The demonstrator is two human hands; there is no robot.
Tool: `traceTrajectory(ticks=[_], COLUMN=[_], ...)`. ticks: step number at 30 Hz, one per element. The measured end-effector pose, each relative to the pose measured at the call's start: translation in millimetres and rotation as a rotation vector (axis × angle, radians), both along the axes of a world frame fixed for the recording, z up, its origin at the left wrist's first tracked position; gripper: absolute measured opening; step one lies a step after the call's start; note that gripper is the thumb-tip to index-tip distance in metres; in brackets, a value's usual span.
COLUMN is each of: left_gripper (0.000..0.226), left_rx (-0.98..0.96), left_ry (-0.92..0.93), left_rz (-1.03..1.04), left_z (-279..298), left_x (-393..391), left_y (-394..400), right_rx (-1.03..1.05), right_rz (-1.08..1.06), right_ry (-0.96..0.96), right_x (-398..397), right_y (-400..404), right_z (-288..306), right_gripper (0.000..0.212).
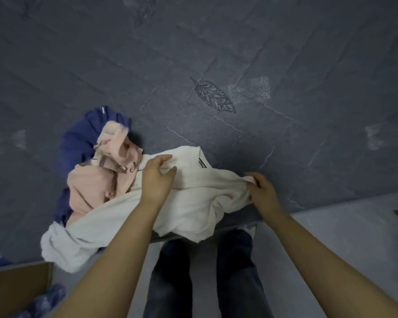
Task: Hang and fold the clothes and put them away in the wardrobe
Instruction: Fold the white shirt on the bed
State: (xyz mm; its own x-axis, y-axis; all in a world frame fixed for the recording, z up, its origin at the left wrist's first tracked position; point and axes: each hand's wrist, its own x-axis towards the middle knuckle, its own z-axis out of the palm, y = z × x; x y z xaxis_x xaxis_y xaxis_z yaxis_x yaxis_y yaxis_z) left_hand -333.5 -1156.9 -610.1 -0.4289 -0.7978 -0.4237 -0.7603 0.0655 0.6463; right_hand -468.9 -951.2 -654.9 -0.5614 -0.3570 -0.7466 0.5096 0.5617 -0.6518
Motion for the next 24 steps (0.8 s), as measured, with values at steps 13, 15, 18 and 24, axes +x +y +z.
traceTrajectory(ticks=[13,15,18,24], left_gripper=[0.115,0.1,0.065,0.03], left_rx=[-0.084,0.055,0.068,0.796], left_ry=[-0.566,-0.511,-0.324,0.43], left_rz=[0.238,0.153,0.113,0.655], left_z=[-55,-65,-67,-23], left_x=[119,134,151,184], left_y=[-141,-156,-178,-232], right_rx=[-0.125,-0.149,-0.192,-0.114], right_rz=[0.84,0.867,0.867,0.808], right_ry=[0.452,0.429,0.421,0.397], right_x=[97,112,139,199], right_y=[-145,-171,-204,-242], right_z=[0,-3,-6,-8], right_gripper=[0.053,0.055,0.062,0.085])
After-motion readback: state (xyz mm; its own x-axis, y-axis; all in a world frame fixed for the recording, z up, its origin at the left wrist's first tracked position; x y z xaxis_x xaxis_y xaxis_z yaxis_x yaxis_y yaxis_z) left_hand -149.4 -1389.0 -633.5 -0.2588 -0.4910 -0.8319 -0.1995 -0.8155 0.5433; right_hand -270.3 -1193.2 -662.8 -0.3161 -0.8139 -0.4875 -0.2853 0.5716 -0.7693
